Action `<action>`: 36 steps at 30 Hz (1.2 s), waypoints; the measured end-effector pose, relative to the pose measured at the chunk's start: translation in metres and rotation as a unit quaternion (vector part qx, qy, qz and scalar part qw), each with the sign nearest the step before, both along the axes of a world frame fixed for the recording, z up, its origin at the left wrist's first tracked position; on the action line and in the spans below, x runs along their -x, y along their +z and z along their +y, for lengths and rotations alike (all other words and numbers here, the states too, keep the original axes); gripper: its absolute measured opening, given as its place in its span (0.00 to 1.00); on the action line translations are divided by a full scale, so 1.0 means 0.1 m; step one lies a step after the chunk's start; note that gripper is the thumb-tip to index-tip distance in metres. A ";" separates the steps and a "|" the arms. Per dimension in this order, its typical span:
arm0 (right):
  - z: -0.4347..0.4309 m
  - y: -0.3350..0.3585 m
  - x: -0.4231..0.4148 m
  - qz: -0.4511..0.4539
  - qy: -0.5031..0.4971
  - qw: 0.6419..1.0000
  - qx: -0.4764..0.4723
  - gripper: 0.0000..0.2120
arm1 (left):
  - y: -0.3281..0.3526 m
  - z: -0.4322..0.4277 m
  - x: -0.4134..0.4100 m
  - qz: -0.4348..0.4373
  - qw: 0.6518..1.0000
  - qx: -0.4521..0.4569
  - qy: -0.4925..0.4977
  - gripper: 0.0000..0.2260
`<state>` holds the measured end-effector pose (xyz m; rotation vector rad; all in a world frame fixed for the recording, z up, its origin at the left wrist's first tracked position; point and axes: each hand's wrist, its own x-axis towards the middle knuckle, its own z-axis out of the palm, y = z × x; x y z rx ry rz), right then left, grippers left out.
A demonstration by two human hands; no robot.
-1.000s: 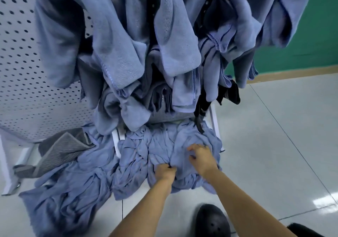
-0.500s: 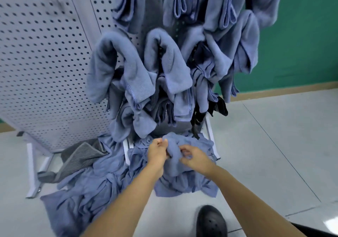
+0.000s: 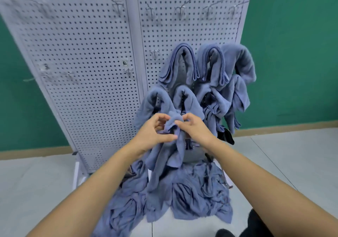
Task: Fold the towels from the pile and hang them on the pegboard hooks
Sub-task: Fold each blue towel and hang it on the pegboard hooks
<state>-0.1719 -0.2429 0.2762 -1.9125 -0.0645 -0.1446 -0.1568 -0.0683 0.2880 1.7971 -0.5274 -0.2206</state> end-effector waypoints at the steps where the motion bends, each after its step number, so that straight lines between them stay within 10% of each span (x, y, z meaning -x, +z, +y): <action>1: 0.06 0.06 0.00 -0.001 0.001 1.000 -0.008 0.12 | 0.02 0.05 0.02 -0.042 0.999 -0.019 0.012 0.19; 5: 0.23 0.10 0.02 0.018 0.033 0.999 -0.024 0.14 | 0.11 0.19 0.07 -0.075 0.988 0.045 0.131 0.04; 12: 0.49 0.06 0.06 -0.018 0.037 0.999 0.014 0.22 | 0.11 0.32 0.08 0.067 0.974 0.090 0.199 0.07; 21: 0.67 -0.07 -0.02 -0.075 0.062 0.981 0.168 0.02 | 0.13 0.60 0.03 0.067 0.968 0.087 0.228 0.07; 27: 0.68 -0.03 -0.11 0.017 0.110 0.994 0.018 0.06 | 0.09 0.87 -0.03 0.085 0.965 0.061 0.239 0.07; 36: 0.89 -0.16 -0.07 -0.026 0.124 0.984 0.127 0.09 | 0.09 0.82 0.01 0.045 0.973 0.021 0.223 0.08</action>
